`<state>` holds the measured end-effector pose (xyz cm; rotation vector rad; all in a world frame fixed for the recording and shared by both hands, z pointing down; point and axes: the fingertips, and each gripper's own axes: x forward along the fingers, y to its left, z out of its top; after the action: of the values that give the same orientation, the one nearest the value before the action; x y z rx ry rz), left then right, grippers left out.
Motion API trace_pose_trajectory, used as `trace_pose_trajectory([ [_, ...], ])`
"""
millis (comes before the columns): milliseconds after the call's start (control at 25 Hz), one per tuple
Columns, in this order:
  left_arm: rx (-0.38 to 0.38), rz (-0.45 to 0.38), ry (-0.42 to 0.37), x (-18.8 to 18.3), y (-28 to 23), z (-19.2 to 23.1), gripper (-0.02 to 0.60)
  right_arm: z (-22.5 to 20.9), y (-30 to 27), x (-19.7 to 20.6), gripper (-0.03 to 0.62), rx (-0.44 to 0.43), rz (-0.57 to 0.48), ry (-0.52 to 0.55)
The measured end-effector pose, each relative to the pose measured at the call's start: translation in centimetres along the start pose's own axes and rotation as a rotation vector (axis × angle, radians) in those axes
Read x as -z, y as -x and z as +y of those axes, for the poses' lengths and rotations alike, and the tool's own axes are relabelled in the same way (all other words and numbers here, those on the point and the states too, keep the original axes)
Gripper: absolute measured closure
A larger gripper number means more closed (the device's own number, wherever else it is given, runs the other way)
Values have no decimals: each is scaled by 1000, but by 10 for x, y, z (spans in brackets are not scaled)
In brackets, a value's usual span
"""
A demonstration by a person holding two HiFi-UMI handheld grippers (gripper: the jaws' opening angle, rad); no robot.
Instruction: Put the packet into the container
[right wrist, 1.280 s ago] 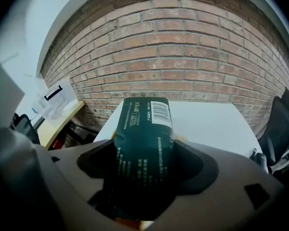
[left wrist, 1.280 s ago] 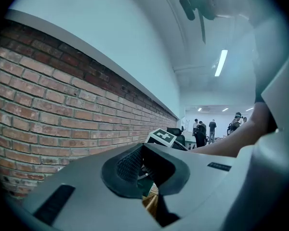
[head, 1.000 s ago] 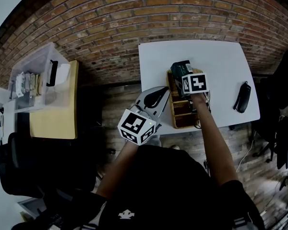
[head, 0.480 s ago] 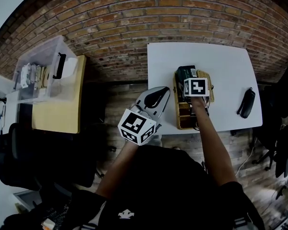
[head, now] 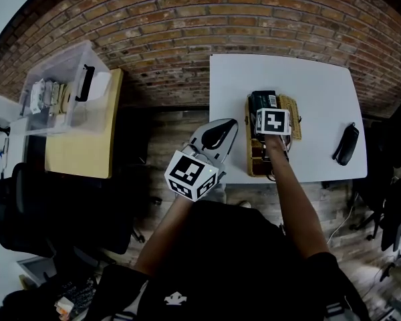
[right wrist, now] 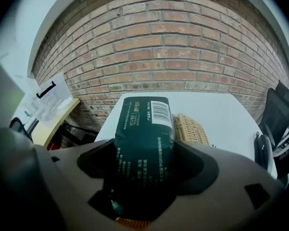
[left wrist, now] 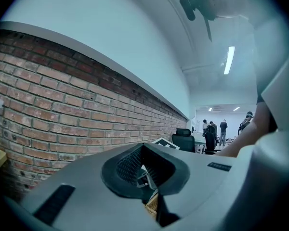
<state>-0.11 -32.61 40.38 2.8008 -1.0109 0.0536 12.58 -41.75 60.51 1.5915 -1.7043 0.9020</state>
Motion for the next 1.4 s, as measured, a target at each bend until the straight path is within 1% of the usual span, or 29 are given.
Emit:
trace_pose_trajectory([
  [120,-7,3,5,2,2,1,575,0,-2,1,218,3,-7,-5],
  [400,-27,2,-3,1,7,6,575,-5,-25,15,218,30,15,-5],
  [560,-49,3,-3,0,13,12,575,-6,-27,16,218,26,6,-19],
  [680,-58,0,-2,0,16,15,575,-6,-29,18,218,30,9,3],
  [960,-50,-17,-1,-3,13,14,575,-3,-33,20,217,21,4,16],
  [1080,-40,-24,-7,-5,10,11,575,-2,-39,22,215,1,1,18],
  [1120,-38,-25,-7,-6,10,11,575,-2,-36,18,205,3,-19,27],
  [1160,-37,-25,-6,-6,9,11,575,-2,-29,12,172,5,-49,35],
  [1200,-37,-26,-6,-6,9,11,575,-1,-24,6,103,0,-76,37],
  [1240,-36,-26,-6,-6,9,11,575,0,-21,2,82,-11,-90,32],
  [1400,-29,-29,-11,-7,7,7,575,5,-20,5,82,-43,-82,22],
])
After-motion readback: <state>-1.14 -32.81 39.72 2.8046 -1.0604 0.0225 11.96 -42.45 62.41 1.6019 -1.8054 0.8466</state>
